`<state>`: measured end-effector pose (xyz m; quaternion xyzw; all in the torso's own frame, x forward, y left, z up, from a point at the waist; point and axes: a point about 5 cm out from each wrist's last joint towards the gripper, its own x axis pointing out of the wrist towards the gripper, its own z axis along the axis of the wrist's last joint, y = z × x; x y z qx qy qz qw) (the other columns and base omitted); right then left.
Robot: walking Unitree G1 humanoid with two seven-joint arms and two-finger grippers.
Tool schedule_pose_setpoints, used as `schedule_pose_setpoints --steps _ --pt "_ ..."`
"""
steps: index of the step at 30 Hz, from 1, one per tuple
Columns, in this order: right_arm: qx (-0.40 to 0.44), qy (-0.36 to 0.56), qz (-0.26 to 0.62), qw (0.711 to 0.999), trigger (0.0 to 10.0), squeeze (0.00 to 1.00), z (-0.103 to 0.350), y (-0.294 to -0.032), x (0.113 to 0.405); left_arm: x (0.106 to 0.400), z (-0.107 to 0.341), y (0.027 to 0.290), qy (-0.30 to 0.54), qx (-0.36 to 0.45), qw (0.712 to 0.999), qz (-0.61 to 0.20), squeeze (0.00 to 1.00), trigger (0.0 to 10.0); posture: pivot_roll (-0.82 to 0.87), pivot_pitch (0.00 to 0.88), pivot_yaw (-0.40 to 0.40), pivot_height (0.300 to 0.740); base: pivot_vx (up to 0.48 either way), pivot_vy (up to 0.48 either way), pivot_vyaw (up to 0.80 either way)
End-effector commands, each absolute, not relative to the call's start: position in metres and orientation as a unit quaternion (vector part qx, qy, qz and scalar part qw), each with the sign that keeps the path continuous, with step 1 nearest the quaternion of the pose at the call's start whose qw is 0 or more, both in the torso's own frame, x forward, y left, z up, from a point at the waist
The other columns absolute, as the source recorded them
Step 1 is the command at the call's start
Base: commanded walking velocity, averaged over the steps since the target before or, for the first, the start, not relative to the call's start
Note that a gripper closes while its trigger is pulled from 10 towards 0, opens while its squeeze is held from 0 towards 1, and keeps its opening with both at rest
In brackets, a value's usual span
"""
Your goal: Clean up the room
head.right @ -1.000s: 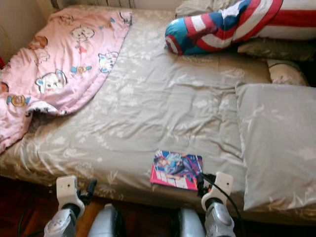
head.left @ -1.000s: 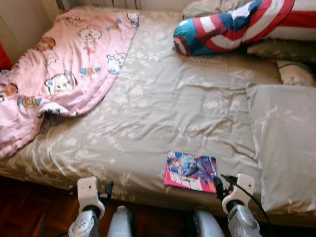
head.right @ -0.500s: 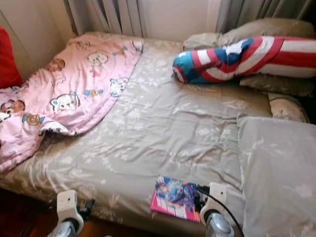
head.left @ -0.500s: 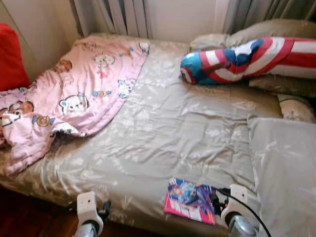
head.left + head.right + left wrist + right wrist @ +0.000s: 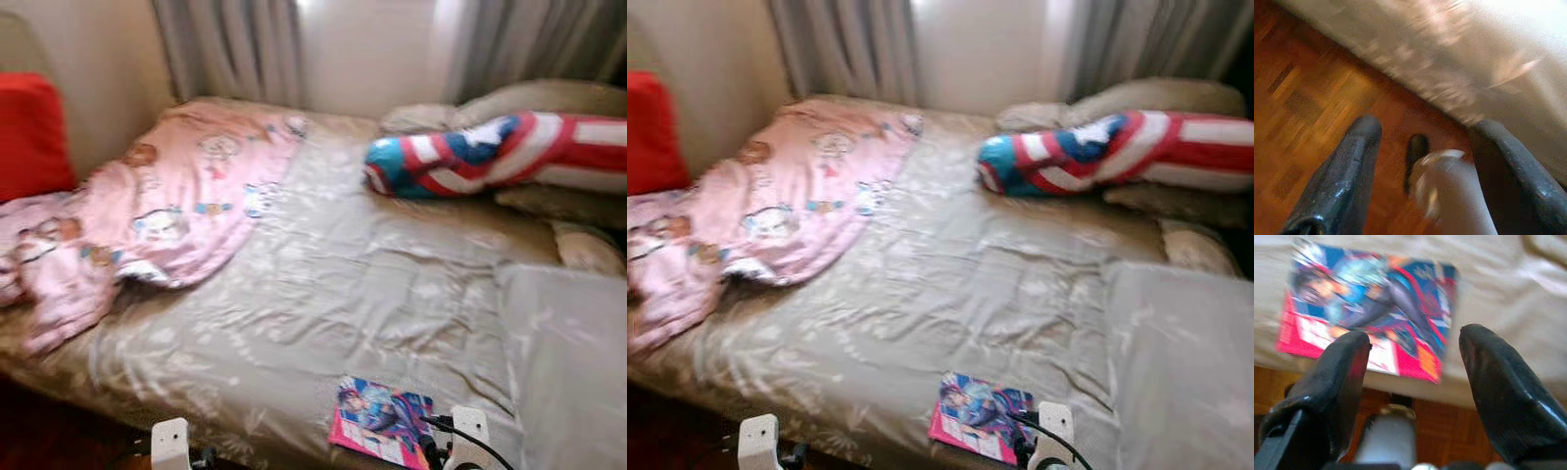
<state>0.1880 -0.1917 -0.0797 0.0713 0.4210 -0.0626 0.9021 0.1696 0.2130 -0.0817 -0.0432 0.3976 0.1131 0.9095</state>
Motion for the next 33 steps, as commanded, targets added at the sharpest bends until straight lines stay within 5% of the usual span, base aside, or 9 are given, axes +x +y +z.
schedule_pose_setpoints --steps 1,33 --pt "0.083 0.427 -0.068 0.898 10.0 0.00 -0.0820 -0.1880 0.1849 0.1651 -0.0845 0.2126 0.411 -0.036 0.904 0.113 0.00 10.0 0.06 0.036 -0.007 0.740 0.000 0.480 0.00" --pt "0.108 0.430 -0.074 0.893 10.0 0.00 -0.0817 -0.1828 0.1879 0.1677 -0.0844 0.2104 0.415 -0.034 0.901 0.122 0.00 10.0 0.07 0.101 -0.002 0.740 0.000 0.480 0.00"
